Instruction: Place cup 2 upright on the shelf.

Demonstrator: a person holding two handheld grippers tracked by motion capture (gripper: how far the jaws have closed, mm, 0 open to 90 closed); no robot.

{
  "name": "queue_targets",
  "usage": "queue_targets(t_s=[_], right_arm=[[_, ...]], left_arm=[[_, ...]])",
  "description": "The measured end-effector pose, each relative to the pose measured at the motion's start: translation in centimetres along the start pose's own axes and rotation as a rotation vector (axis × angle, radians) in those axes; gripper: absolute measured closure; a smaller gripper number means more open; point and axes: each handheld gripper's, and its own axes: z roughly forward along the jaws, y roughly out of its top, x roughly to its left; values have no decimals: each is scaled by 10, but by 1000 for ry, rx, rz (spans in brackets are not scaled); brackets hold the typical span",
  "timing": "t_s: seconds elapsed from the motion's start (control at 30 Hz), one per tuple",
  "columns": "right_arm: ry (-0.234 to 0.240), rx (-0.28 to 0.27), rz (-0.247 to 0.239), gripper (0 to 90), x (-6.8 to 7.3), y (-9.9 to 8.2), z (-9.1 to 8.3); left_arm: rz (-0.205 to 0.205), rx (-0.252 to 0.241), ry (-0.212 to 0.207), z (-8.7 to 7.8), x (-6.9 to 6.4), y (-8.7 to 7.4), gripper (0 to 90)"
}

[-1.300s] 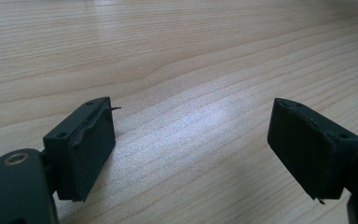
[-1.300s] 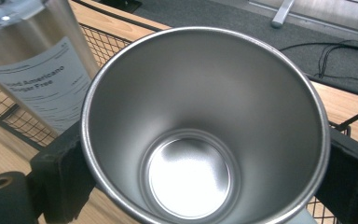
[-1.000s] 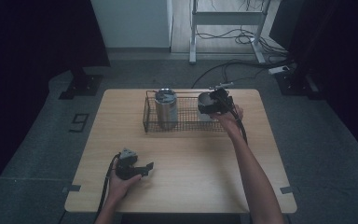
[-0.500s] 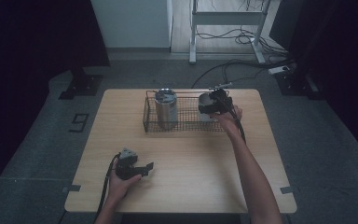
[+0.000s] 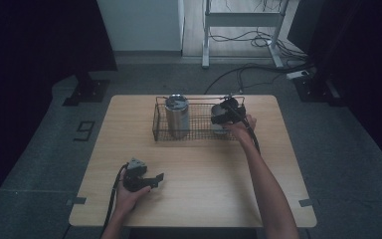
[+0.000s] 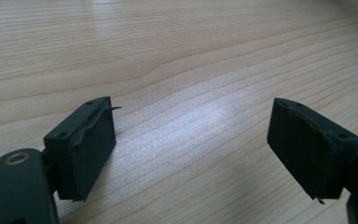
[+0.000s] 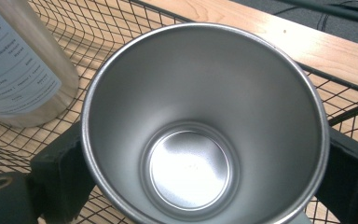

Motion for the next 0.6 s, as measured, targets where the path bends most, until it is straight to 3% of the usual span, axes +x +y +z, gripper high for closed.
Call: queue_targets(t_s=[0.37,0.6], right_arm=[[-44,51,-38,67,3,-5,9],[-35,63,-27,65,0,-7,9]], left_arm=[[2,2,-4,0,0,0,154],[5,4,-2,0,-1,0,154]])
